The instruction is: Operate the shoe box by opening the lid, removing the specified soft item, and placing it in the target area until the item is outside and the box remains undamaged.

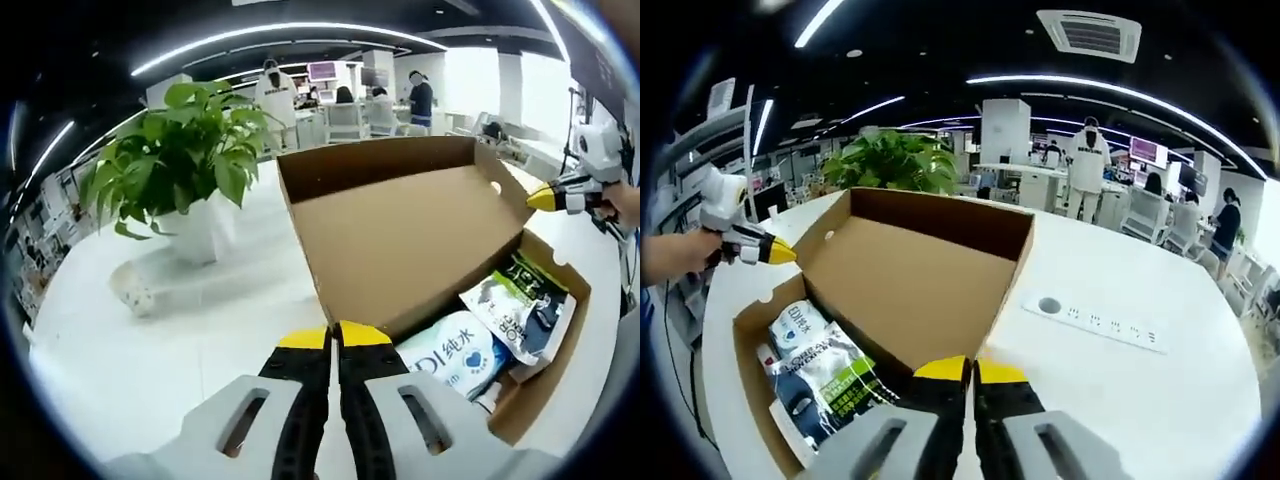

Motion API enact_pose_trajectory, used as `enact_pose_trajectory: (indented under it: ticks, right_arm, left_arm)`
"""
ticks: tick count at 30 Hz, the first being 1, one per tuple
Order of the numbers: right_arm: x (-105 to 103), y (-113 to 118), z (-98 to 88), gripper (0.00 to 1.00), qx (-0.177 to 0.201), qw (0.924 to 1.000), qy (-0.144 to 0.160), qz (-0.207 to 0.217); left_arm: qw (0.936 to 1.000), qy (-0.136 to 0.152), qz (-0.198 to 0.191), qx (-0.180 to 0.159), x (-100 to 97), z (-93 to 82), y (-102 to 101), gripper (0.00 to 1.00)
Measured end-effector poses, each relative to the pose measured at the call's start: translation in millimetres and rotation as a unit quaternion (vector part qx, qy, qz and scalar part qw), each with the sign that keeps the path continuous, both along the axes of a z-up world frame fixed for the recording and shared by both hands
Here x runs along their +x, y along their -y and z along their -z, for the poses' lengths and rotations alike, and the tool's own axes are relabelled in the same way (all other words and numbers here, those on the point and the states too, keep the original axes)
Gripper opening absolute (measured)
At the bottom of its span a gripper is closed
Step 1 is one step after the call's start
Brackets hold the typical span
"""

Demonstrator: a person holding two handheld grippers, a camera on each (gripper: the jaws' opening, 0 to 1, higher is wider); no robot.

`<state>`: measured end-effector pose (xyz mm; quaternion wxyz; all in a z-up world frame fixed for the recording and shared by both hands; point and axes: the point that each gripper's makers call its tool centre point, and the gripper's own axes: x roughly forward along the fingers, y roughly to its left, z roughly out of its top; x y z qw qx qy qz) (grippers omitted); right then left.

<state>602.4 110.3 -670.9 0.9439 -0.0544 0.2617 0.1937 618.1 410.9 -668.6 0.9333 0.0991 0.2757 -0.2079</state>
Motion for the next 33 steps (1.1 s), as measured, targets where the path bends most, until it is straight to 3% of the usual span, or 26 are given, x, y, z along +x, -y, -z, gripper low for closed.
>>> enact_pose_trajectory:
  ticks: [21, 30, 33]
  right_arm:
    - [8.2, 1.5, 13.5, 0.00, 0.062, 0.9946, -0.076, 0.034]
    - [10.7, 1.8, 18.7, 0.00, 0.068, 0.9931, -0.086, 0.042]
    - [11.7, 2.0, 19.8, 0.00, 0.068, 0.9928, -0.088, 0.045]
  left_arm:
    - [0.9986, -0.040, -0.029, -0.021, 11.0, 6.0, 5.8, 0.00]
    - [0.9966, -0.052, -0.049, -0.041, 12.3, 8.8, 5.7, 0.00]
    - [0.9969, -0.052, -0.048, -0.033, 12.4, 9.2, 7.5, 0.00]
